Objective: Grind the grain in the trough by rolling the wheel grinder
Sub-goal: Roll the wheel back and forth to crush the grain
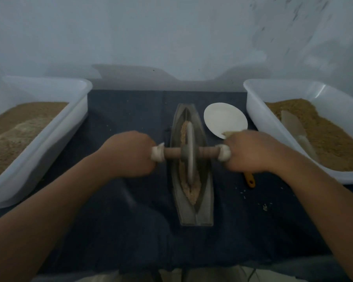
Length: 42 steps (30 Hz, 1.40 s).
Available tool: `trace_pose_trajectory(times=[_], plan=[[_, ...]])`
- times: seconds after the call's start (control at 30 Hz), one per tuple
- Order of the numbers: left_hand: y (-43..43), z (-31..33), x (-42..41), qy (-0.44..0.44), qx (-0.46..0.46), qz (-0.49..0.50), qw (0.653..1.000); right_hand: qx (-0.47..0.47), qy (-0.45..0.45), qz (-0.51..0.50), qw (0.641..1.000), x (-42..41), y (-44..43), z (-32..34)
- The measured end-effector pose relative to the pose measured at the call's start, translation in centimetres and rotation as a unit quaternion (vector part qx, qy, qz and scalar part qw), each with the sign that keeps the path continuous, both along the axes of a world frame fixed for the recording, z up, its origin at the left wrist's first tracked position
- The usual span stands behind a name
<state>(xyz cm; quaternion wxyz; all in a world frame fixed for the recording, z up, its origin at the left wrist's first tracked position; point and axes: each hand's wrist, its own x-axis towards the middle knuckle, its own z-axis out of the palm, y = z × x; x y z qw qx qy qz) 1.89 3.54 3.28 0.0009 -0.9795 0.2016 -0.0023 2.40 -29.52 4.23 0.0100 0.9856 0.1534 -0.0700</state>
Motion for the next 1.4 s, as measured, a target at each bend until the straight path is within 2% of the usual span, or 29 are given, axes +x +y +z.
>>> trace_pose_trajectory(times=[0.13, 0.27, 0.33, 0.4, 0.47, 0.53, 0.6, 0.63, 0.7, 0.8, 0.9, 0.97, 1.03, 1.1, 1.13, 1.2, 1.27, 1.33, 1.4], plan=[[-2.2, 0.9, 4.6, -0.045, -0.018, 0.105, 0.993, -0.022, -0.142, -0.070, 0.987, 5.6, 2.1, -0.5], [-3.2, 0.9, 6.6, -0.077, -0.014, 0.134, 0.988, -0.019, -0.184, -0.077, 0.980, 7.0, 3.0, 0.3], [-2.6, 0.9, 5.5, -0.046, -0.012, 0.099, 0.994, -0.046, -0.127, -0.065, 0.989, 5.8, 2.8, 1.3], [-1.4, 1.0, 3.1, 0.008, -0.009, 0.036, 0.999, -0.050, 0.016, -0.039, 0.998, 3.4, 2.3, 2.7], [-0.2, 0.6, 0.6, 0.054, -0.012, -0.013, 0.998, -0.028, 0.141, -0.021, 0.989, 0.4, 1.7, 3.6], [0.6, 0.3, -0.9, 0.069, -0.020, -0.024, 0.997, -0.012, 0.182, -0.011, 0.983, -1.3, 1.1, 3.8], [0.5, 0.0, -0.7, 0.066, -0.016, -0.009, 0.998, -0.016, 0.145, -0.012, 0.989, -0.9, 1.1, 3.0], [0.1, 0.0, 0.0, 0.052, -0.012, 0.006, 0.999, -0.025, 0.095, -0.018, 0.995, 0.2, 1.3, 2.6], [-0.9, 0.1, 2.2, -0.004, -0.007, 0.047, 0.999, -0.044, -0.015, -0.043, 0.998, 3.0, 1.8, 1.4], [-2.4, 0.3, 5.6, -0.083, -0.016, 0.118, 0.989, -0.033, -0.115, -0.090, 0.989, 6.4, 2.5, 0.0], [-2.8, 0.5, 6.5, -0.070, -0.017, 0.121, 0.990, -0.055, -0.197, -0.092, 0.974, 6.4, 2.9, 0.3], [-2.1, 0.5, 5.2, -0.013, -0.017, 0.081, 0.997, -0.068, -0.144, -0.063, 0.985, 4.7, 2.8, 1.4], [-0.9, 0.5, 2.6, 0.035, -0.010, 0.021, 0.999, -0.045, 0.001, -0.025, 0.999, 2.0, 1.8, 2.6], [0.0, 0.5, 0.0, 0.030, -0.009, -0.020, 0.999, 0.009, 0.145, -0.017, 0.989, -0.9, 0.9, 3.2], [0.1, 0.5, -0.6, 0.015, -0.006, -0.028, 0.999, 0.022, 0.165, -0.014, 0.986, -1.6, 0.5, 2.9], [-0.4, 0.7, -0.2, -0.014, 0.010, -0.017, 1.000, 0.014, 0.098, -0.014, 0.995, -1.1, 0.3, 1.7], [-1.8, 1.6, 1.5, -0.040, 0.023, 0.023, 0.999, -0.017, -0.049, -0.039, 0.998, 1.0, 0.6, 0.2], [-3.1, 2.7, 3.9, -0.061, 0.023, 0.074, 0.995, -0.023, -0.158, -0.078, 0.984, 3.4, 1.1, -1.0], [-4.0, 3.5, 5.6, -0.074, 0.020, 0.103, 0.992, -0.006, -0.188, -0.101, 0.977, 5.1, 1.5, -1.6]])
